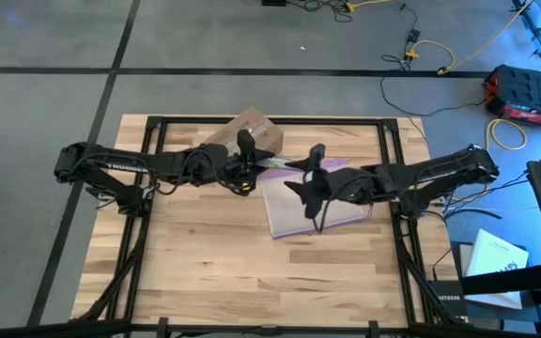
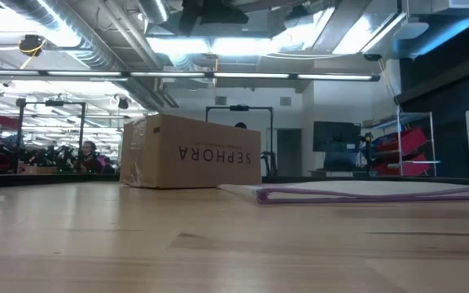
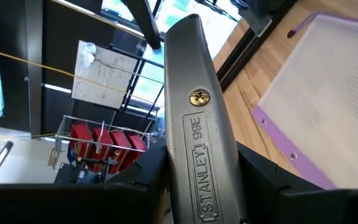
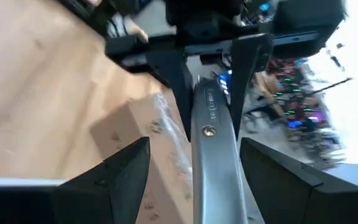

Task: Unpack boxes
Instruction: Open the cutter

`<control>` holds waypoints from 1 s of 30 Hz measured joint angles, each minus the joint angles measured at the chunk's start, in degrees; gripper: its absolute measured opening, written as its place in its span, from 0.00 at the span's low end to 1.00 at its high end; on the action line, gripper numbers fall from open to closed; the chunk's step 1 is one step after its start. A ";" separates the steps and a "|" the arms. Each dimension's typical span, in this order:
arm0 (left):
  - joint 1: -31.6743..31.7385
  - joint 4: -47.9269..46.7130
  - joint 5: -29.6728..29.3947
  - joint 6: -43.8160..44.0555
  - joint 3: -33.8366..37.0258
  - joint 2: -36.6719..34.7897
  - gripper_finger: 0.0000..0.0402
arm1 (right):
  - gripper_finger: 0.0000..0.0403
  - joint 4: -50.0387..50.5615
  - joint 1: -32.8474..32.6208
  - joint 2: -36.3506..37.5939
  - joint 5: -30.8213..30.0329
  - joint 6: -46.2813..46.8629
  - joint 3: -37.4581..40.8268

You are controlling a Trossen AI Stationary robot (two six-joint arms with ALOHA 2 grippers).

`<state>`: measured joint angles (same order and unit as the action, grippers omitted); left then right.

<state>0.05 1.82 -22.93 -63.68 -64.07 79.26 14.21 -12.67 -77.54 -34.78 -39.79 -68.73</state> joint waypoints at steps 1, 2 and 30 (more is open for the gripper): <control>0.00 0.07 -0.02 0.00 0.00 0.00 0.30 | 0.59 -1.08 -0.02 -0.55 -1.07 -1.62 0.00; 0.00 0.12 -0.03 0.04 0.00 0.00 0.30 | 0.59 -2.29 -0.02 -0.94 -1.93 -3.09 0.00; -0.92 0.68 -0.36 -1.29 0.00 -0.02 0.30 | 0.27 -3.45 2.60 -1.92 -2.78 -5.64 0.02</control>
<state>-0.86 2.50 -23.29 -64.97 -64.07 79.24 10.76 -10.07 -79.46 -37.56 -45.43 -68.71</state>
